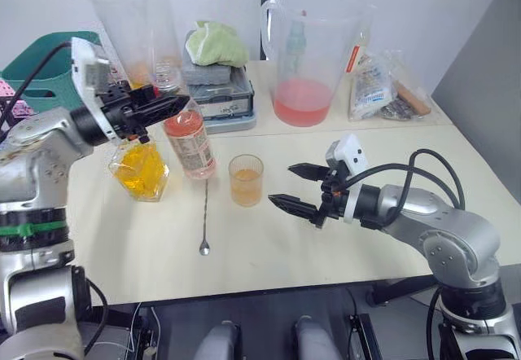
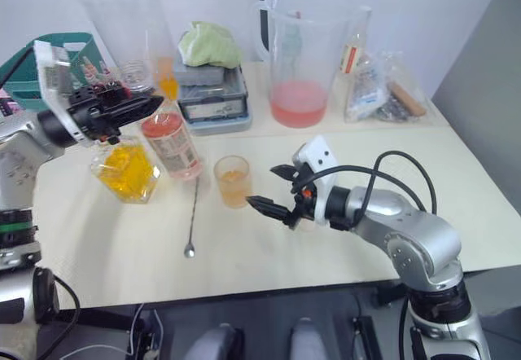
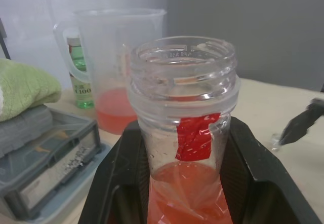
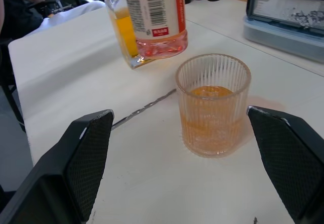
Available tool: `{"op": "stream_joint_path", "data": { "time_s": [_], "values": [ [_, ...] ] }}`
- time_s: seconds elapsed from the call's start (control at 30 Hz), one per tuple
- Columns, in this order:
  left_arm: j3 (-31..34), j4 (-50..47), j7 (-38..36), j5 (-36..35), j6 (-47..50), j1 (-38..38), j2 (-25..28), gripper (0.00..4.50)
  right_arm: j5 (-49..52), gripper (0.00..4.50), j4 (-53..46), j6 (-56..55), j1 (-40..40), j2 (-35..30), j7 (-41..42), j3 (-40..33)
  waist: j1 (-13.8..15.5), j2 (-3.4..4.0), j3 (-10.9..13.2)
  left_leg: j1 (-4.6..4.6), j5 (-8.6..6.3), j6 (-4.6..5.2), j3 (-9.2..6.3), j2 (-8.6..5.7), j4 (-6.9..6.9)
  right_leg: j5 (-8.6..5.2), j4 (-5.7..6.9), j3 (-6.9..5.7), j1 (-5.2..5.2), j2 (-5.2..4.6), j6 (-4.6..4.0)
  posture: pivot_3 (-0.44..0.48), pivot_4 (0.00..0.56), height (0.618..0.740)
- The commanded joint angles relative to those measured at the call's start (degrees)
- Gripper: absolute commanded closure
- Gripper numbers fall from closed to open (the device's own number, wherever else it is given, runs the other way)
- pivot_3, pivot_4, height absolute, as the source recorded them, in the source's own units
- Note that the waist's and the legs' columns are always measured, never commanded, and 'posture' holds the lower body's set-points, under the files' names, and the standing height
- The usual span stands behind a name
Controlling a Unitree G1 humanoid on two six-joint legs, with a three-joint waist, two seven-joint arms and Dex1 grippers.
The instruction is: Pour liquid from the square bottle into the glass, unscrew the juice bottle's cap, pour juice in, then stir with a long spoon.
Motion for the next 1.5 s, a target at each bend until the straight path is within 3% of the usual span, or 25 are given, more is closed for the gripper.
{"op": "stream_joint_path", "data": {
  "time_s": [0.03,0.13,0.33,0.5,0.7,1.0,1.2,1.5],
  "values": [
    [9.7,-6.9,-0.1,-6.2,5.4,6.3,5.6,3.05,-0.9,0.02,1.3,-2.4,-2.3,-0.5,3.3,0.4,-0.1,0.0,0.0,0.0,0.0,0.0,0.01,0.0,-0.02,0.0,-0.01,0.01,-0.01,0.0,0.0,0.0,0.15,0.74],
    [12.0,-8.6,-0.1,-6.9,6.5,11.1,8.4,3.05,-1.3,0.02,2.2,-2.7,-2.8,-0.4,4.4,0.8,0.5,0.01,0.0,0.1,0.01,-0.02,0.01,0.02,-0.13,0.0,-0.09,0.02,-0.04,0.0,0.0,0.0,0.15,0.74],
    [14.6,-5.3,-2.7,-1.9,2.8,19.4,14.4,3.05,-1.8,0.02,3.3,-2.8,-3.2,0.7,5.9,1.6,1.8,0.0,0.0,0.1,0.03,-0.07,0.05,0.01,-0.18,0.01,-0.4,0.04,0.01,-0.02,-0.02,0.0,0.15,0.74],
    [13.6,1.1,-3.1,4.2,-3.2,21.2,17.2,3.05,-2.1,0.02,2.8,-2.4,-2.9,1.3,5.9,1.6,2.3,0.0,0.0,0.11,0.04,-0.1,0.08,0.01,-0.34,0.04,-0.5,0.06,-0.02,-0.03,-0.07,0.0,0.15,0.74],
    [12.3,8.3,-0.6,7.6,-7.4,18.6,16.9,3.05,-2.3,0.02,0.7,-2.1,-0.8,0.4,4.9,0.6,2.5,0.0,0.0,0.11,0.04,-0.11,0.08,0.01,-0.42,0.05,-0.52,0.04,-0.05,-0.03,-0.08,0.0,0.15,0.74],
    [4.8,23.3,8.8,17.3,-20.9,6.9,11.3,3.05,-1.9,0.02,-2.7,-0.8,2.4,-1.3,1.8,-2.1,2.8,-0.06,0.0,0.11,0.04,-0.12,0.07,0.0,-0.43,0.08,-0.51,-0.01,-0.03,-0.06,-0.09,0.0,0.15,0.74],
    [1.4,31.1,9.8,19.8,-25.7,1.4,7.2,3.05,-1.9,0.02,-3.6,-0.4,3.0,-1.9,0.4,-2.7,2.6,-0.16,0.0,0.1,0.05,-0.12,0.08,-0.01,-0.42,0.09,-0.48,0.0,-0.05,-0.06,-0.08,0.0,0.15,0.74],
    [-2.0,38.2,10.7,23.0,-26.8,0.5,3.8,3.05,-2.0,0.02,-3.8,-0.5,2.9,-2.5,-1.1,-3.5,2.8,-0.15,0.0,0.19,0.05,-0.13,0.09,-0.02,-0.42,0.09,-0.41,0.0,0.02,-0.06,-0.08,0.0,0.15,0.74]
  ]
}}
